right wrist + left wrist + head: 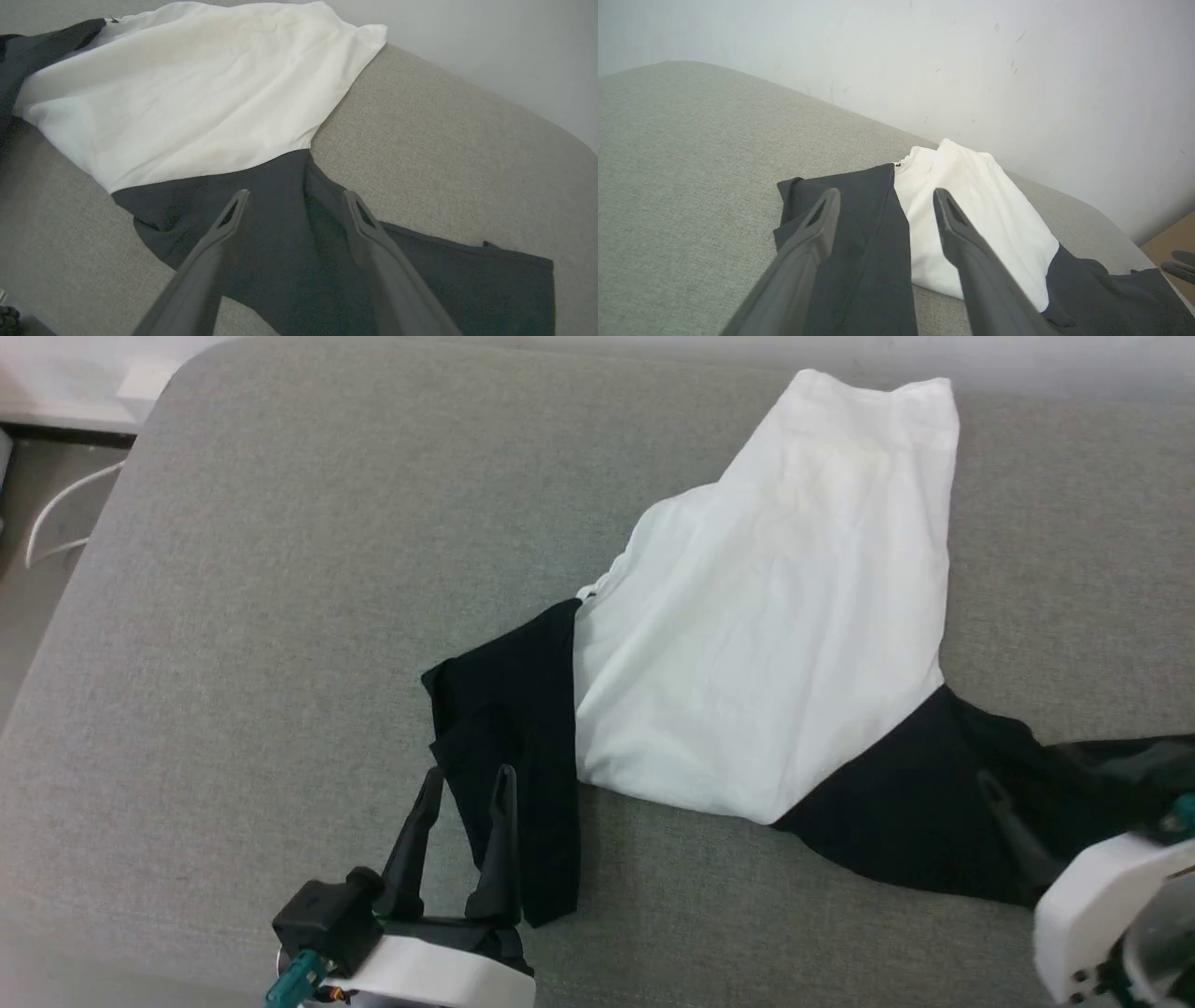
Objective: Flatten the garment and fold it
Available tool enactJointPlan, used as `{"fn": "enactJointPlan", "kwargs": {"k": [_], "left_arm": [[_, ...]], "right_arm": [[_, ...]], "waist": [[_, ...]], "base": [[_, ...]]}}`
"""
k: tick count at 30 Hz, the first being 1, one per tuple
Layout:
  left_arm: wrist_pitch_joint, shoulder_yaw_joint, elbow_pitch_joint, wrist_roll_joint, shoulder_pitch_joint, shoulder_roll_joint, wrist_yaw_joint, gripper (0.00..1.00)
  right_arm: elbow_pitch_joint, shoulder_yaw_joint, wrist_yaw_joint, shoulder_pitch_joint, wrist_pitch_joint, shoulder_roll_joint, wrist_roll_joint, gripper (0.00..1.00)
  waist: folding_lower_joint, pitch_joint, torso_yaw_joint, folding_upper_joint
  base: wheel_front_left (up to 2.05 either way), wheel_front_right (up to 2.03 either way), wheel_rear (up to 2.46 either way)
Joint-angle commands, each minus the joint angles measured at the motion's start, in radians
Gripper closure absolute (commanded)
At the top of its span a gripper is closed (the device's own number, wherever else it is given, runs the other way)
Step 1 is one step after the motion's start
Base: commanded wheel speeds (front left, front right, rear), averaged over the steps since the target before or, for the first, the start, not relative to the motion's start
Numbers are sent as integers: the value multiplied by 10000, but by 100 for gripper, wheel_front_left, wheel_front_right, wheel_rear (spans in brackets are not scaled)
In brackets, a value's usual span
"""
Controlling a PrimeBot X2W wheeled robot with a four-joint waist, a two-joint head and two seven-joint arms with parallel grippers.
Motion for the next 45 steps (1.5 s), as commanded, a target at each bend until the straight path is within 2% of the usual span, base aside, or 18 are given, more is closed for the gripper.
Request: {"fn": "enactJointPlan", "kwargs": {"k": [1, 6, 11, 19, 20, 21, 25, 30, 34, 36, 38, 43, 45], "left_arm": [[-47, 27, 28, 99, 104, -14, -53, 0], [-47, 8, 98, 149, 110, -14, -170, 0], [-47, -76, 195, 111, 116, -14, -225, 0], [-47, -173, 233, -60, 82, -15, -136, 0], [-47, -182, 229, -82, 73, -15, -119, 0], [-47, -193, 229, -97, 63, -15, -103, 0], [-47, -92, 155, -147, 101, -15, -10, 0], [-47, 28, 143, -161, 206, -15, 15, 0], [-47, -60, 149, -243, 202, -15, -12, 0], [-47, -111, 167, -276, 168, -15, -37, 0], [-47, -138, 194, -303, 144, -15, -52, 0], [-47, -229, 319, -353, 108, -15, -121, 0], [-47, -251, 346, -384, 76, -15, -129, 0]], "right_arm": [[67, 97, -7, 23, -204, -21, -135, 0], [1198, 1363, -7, 114, -1384, -203, -848, 0], [2365, 2407, -7, -300, -1630, -475, -1060, 0], [3972, 3132, -7, -1198, -1759, -536, -1316, 0], [4165, 3180, -7, -1273, -1751, -516, -1368, 9], [4335, 3271, -7, -1314, -1704, -521, -1388, 100], [4373, 3297, -7, -1453, -1381, -327, -907, 100], [3213, 2453, -7, -1624, -447, 111, 667, 100], [2095, 825, -7, -1963, 733, 506, 1854, 100], [1697, -146, -7, -2264, 1194, 467, 1951, 100], [1657, -1366, -7, -2562, 1624, 701, 2057, 100], [2392, -3853, -7, -2937, 2602, 1056, 1301, 100], [2684, -4111, -7, -2762, 2512, 760, 549, 97]], "waist": [[1, -89, -94, 0], [1, -84, 11, 0], [1, -37, 311, 0], [1, 8, 787, 0], [1, 2, 834, 0], [1, -8, 888, 0], [1, -81, 917, 0], [1, -178, 650, 0], [1, -255, 463, 0], [1, -258, 431, 0], [1, -269, 422, 0], [1, -222, 569, 0], [1, -141, 654, 0]], "base": [[0, 0, 0], [0, 0, 0], [0, 0, 0], [0, 0, 0], [0, 0, 0], [0, 0, 0], [0, 0, 0], [0, 0, 0], [0, 0, 0], [0, 0, 0], [0, 0, 0], [0, 0, 0], [0, 0, 0]]}}
